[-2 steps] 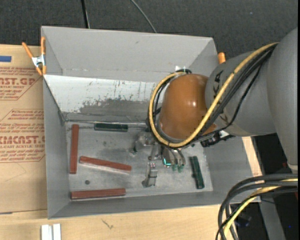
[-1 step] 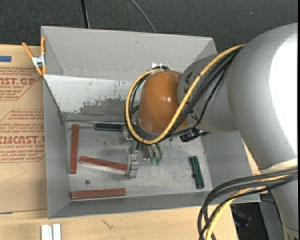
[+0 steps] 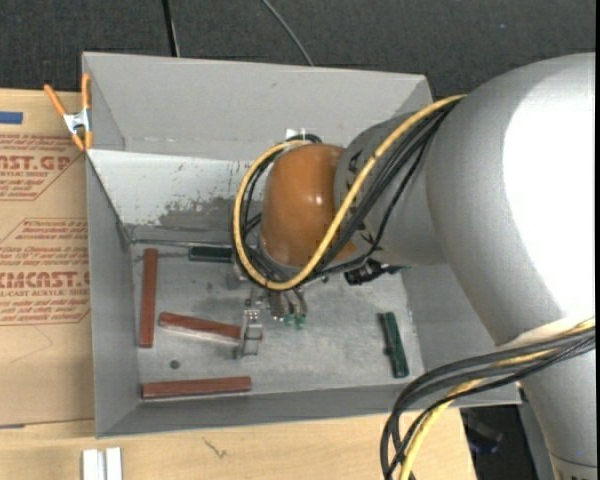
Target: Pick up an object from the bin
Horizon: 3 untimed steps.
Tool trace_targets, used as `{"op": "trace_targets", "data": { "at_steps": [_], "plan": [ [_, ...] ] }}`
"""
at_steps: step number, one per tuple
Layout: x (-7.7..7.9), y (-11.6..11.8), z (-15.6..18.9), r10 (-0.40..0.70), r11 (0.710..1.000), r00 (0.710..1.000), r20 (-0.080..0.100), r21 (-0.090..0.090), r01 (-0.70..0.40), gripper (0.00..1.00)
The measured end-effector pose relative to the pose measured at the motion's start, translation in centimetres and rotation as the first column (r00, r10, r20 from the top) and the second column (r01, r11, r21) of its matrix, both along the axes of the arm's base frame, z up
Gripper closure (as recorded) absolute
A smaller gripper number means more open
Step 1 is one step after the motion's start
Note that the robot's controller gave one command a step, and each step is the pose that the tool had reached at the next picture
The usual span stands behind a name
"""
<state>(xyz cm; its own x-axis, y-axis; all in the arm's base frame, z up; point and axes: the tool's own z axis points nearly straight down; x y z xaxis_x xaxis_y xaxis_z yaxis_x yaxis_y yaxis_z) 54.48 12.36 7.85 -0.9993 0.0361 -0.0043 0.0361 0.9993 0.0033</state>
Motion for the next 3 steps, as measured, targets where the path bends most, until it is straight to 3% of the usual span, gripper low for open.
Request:
{"op": "trace_targets", "data": {
  "at_steps": [1, 2, 3],
  "plan": [
    [-1.0, -1.2, 2.1, -0.044, 0.999, 0.999, -0.006, -0.003, 0.044, 0.00],
    [0.2, 2.7, -0.9, 0.365, 0.931, 0.931, -0.003, -0.001, -0.365, 1.00],
    [0.2, 2.7, -0.9, 0.364, 0.931, 0.931, -0.003, -0.001, -0.364, 1.00]
  ]
}}
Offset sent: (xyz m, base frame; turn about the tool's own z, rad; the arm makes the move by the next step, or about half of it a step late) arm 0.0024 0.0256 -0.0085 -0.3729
